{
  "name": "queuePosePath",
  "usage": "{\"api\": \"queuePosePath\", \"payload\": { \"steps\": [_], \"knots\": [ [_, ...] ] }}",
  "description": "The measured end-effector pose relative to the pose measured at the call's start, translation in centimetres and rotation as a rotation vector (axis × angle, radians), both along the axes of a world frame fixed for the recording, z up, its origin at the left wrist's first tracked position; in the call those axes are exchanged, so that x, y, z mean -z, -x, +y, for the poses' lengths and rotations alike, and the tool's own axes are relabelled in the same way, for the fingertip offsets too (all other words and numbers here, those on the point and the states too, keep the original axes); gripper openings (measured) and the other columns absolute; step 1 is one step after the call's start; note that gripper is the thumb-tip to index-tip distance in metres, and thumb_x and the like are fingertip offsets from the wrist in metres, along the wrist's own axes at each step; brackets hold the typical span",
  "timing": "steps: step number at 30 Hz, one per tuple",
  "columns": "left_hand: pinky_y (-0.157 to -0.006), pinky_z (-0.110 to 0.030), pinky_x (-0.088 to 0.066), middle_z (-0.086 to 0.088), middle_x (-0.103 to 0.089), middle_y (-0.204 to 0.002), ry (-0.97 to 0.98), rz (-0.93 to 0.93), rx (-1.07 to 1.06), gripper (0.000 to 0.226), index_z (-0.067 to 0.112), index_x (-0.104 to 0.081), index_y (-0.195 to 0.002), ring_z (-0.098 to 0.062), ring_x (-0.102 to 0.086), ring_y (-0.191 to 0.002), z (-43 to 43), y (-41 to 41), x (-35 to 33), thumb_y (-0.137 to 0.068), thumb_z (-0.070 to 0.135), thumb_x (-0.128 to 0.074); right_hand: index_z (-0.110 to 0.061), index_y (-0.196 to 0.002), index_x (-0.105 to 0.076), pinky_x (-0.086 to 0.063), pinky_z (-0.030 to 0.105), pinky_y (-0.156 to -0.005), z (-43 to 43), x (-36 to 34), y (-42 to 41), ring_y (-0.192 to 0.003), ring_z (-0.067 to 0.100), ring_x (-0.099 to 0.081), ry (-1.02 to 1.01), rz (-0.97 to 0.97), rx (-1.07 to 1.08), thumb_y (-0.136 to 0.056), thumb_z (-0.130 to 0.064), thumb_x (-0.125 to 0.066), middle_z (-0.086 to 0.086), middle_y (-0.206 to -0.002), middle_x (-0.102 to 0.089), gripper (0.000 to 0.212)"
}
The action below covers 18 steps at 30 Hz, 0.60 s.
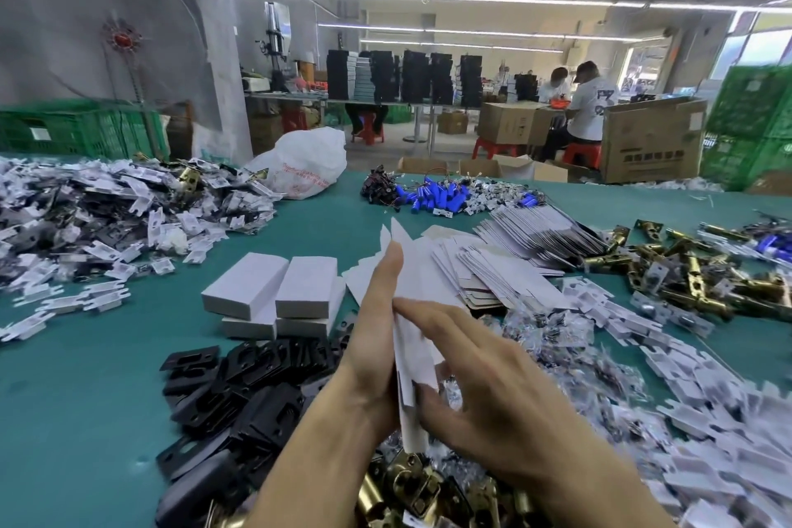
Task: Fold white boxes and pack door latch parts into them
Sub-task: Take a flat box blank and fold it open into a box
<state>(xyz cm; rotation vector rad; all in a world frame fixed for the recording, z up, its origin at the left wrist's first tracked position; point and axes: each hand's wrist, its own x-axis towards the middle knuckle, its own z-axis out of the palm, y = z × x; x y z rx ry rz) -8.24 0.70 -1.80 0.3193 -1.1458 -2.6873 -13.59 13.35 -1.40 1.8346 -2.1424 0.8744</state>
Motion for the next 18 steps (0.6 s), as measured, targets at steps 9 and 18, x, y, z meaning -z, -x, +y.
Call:
{"api": "queuePosePath", "payload": {
  "steps": [9, 18],
  "knots": [
    [-0.056, -0.024, -0.056, -0.005, -0.072, -0.068, 0.057, 0.02, -0.004, 0.077, 0.008, -0.077, -0.063, -0.019, -0.073, -0.065, 0.0, -0.1, -0.5, -0.079, 0.079, -0.051, -0.025, -0.151, -0.036, -0.052, 0.035, -0.092, -0.3, -0.3, -0.7, -0.118, 0.016, -0.058, 0.038, 0.042, 0.033, -0.076, -0.004, -0.06, -0.003, -0.149, -0.046, 0.081],
    [-0.082, -0.053, -0.061, -0.003, -0.071, -0.114, 0.256, -0.025, -0.358, 0.101, 0.043, -0.043, -0.133, -0.028, -0.072, -0.1, -0.1, 0.7, -0.2, -0.044, 0.06, -0.088, -0.037, -0.125, -0.062, -0.058, 0.036, -0.072, 0.9, -1.1, 0.2, -0.099, 0.015, -0.068, 0.239, -0.013, 0.161, -0.067, 0.013, -0.056, -0.008, -0.121, -0.066, 0.077]
  ]
}}
